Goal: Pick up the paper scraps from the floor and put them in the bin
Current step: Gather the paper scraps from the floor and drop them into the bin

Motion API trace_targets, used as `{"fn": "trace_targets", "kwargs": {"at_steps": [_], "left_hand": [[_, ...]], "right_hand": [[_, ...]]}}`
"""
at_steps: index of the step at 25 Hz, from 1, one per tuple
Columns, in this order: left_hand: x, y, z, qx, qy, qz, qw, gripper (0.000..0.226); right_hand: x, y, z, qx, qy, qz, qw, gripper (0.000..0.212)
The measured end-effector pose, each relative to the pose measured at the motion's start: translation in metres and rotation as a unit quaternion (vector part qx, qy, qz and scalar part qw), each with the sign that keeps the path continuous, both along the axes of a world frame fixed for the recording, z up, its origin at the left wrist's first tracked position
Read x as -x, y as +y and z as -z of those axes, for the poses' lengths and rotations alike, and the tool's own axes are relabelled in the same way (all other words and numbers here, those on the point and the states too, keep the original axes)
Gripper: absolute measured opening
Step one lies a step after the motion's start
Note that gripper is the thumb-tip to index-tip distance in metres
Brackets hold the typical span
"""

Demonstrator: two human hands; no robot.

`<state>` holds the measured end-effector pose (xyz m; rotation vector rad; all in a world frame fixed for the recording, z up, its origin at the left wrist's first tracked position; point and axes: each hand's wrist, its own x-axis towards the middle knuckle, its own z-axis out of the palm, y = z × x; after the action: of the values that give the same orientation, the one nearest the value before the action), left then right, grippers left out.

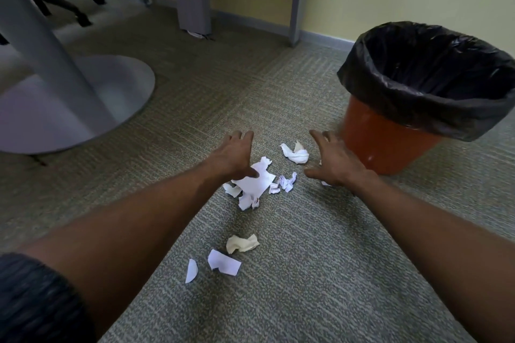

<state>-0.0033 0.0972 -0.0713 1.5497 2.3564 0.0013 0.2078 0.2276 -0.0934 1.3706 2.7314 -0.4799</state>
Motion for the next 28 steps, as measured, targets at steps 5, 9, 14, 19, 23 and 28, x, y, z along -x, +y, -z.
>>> {"fn": "trace_targets", "kwargs": {"at_steps": [5,9,14,19,23,28], "left_hand": [[0.020,-0.005,0.025,0.172,0.008,-0.034,0.985,0.146],[0.032,-0.009,0.051,0.200,-0.031,-0.046,0.978,0.145],[0.035,-0.014,0.069,0.164,-0.053,-0.050,0.984,0.146],[0.024,-0.007,0.061,0.147,-0.077,-0.039,0.985,0.141],[0.009,0.000,0.054,0.169,-0.083,0.002,0.982,0.142],[-0.014,-0.001,0.052,0.149,-0.063,0.087,0.983,0.108]], "right_hand": [[0.024,0.023,0.026,0.049,-0.030,-0.007,0.998,0.114],[0.059,0.035,0.043,0.088,-0.045,0.033,0.995,0.101],[0.075,0.037,0.060,0.095,-0.098,0.021,0.990,0.096],[0.080,0.020,0.059,0.168,-0.071,-0.038,0.982,0.113],[0.084,-0.006,0.055,0.182,-0.095,-0.105,0.973,0.128],[0.079,-0.032,0.058,0.166,-0.114,-0.146,0.969,0.141]]}}
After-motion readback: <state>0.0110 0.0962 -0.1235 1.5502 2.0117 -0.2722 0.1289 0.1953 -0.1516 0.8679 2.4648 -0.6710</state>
